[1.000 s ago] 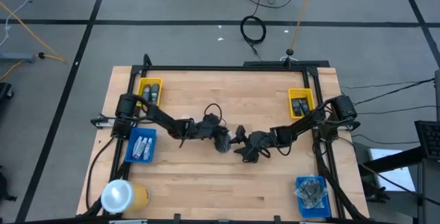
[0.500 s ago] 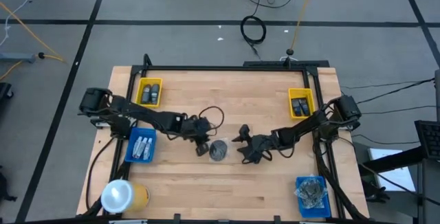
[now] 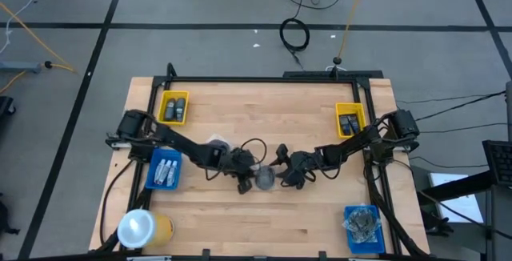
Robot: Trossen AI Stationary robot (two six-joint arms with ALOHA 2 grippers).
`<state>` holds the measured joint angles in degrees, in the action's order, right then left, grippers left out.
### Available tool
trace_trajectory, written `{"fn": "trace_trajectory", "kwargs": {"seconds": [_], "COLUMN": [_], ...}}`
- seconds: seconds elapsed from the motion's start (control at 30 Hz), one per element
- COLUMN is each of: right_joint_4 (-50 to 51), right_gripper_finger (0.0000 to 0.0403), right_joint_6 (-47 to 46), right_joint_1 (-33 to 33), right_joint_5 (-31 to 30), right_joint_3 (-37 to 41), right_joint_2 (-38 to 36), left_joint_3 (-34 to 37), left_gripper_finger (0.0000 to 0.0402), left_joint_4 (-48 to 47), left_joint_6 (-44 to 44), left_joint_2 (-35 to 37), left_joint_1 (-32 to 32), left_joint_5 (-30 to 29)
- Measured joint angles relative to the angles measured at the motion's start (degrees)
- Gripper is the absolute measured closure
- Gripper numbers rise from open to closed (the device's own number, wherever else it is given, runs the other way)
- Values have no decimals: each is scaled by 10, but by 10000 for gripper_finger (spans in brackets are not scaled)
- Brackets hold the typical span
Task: Pick & Place Travel size toiletries
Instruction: Put the black hairbrush into the right blue basket
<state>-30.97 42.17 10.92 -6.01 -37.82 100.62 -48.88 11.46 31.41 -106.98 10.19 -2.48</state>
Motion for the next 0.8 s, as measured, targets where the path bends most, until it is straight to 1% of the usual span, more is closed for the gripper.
{"fn": "trace_trajectory", "kwargs": {"seconds": [0.07, 0.2, 0.33, 0.4, 0.5, 0.6, 0.73, 0.8], "right_joint_4": [-2, -6, -11, -7, 0, 4, 9, 45], "right_gripper_finger": [161, 161, 164, 176, 216, 274, 356, 381], "right_joint_6": [11, 24, -2, -21, -50, -97, -162, -194], "right_joint_1": [0, 3, 5, 8, 18, 30, 46, 53], "right_joint_5": [7, 7, -10, -12, -11, -11, -13, -13], "right_joint_3": [0, 1, 3, 3, 3, 3, 3, 3], "right_joint_2": [2, 3, 3, 1, 0, 0, -4, -25], "left_joint_3": [1, -2, -8, -8, -8, -7, -6, -7], "left_gripper_finger": [335, 335, 335, 335, 335, 334, 334, 334], "left_joint_4": [72, 170, 196, 197, 194, 185, 141, 106], "left_joint_6": [0, 1, 2, 1, 1, -9, -27, -44], "left_joint_2": [-24, -65, -85, -85, -82, -73, -38, -11], "left_joint_1": [-3, -9, -12, -12, -12, -16, -32, -41], "left_joint_5": [1, 6, 7, 7, 0, -1, -2, -9]}}
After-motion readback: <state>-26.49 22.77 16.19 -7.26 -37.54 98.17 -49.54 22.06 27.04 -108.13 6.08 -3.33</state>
